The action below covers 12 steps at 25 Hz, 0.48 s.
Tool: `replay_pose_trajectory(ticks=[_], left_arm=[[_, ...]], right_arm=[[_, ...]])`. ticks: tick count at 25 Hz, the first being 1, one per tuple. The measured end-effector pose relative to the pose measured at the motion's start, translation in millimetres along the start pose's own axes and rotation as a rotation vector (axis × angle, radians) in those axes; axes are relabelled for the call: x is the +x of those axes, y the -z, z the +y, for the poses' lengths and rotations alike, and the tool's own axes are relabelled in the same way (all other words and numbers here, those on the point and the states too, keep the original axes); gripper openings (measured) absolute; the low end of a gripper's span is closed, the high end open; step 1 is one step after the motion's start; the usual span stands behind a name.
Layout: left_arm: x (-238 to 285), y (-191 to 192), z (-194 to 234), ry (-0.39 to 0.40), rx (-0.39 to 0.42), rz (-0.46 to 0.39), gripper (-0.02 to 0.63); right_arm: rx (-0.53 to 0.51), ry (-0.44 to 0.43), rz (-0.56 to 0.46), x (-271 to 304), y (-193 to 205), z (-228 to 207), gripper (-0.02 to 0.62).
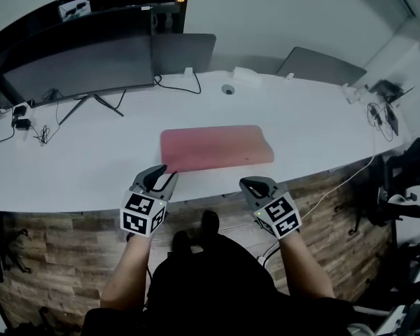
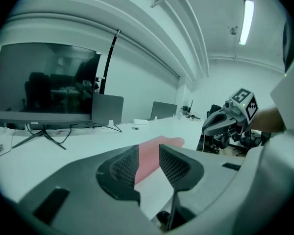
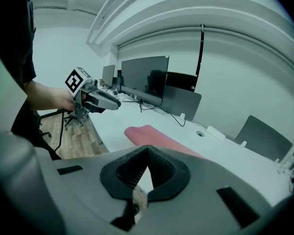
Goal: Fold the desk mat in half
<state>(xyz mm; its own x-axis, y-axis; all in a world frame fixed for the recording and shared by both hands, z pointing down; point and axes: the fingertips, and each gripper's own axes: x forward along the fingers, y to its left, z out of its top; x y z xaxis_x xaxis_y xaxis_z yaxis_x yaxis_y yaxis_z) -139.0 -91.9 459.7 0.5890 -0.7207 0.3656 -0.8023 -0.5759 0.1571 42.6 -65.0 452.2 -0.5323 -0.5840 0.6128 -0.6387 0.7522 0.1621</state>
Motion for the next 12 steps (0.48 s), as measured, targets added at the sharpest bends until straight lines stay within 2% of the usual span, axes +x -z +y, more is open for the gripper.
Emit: replay_pose_trajectory(ticks=[4, 8, 12], left_arm=[[-6.3, -10.5, -18.7, 0.069, 0.0, -0.039, 0.13], [-10.5, -23.0, -26.1, 0.088, 0.012, -0.057, 0.13], [-12.5, -25.4, -24.9, 0.084, -0.015, -0.043, 0.13]], right_arm=[[0.042, 0.043, -0.022, -26.2, -3.6, -8.4, 0.002], [0.127, 0.053, -0.111, -53.9, -20.5, -21.3, 0.002], [0.135, 0.065, -0.192, -75.0, -35.0, -31.3, 0.002]])
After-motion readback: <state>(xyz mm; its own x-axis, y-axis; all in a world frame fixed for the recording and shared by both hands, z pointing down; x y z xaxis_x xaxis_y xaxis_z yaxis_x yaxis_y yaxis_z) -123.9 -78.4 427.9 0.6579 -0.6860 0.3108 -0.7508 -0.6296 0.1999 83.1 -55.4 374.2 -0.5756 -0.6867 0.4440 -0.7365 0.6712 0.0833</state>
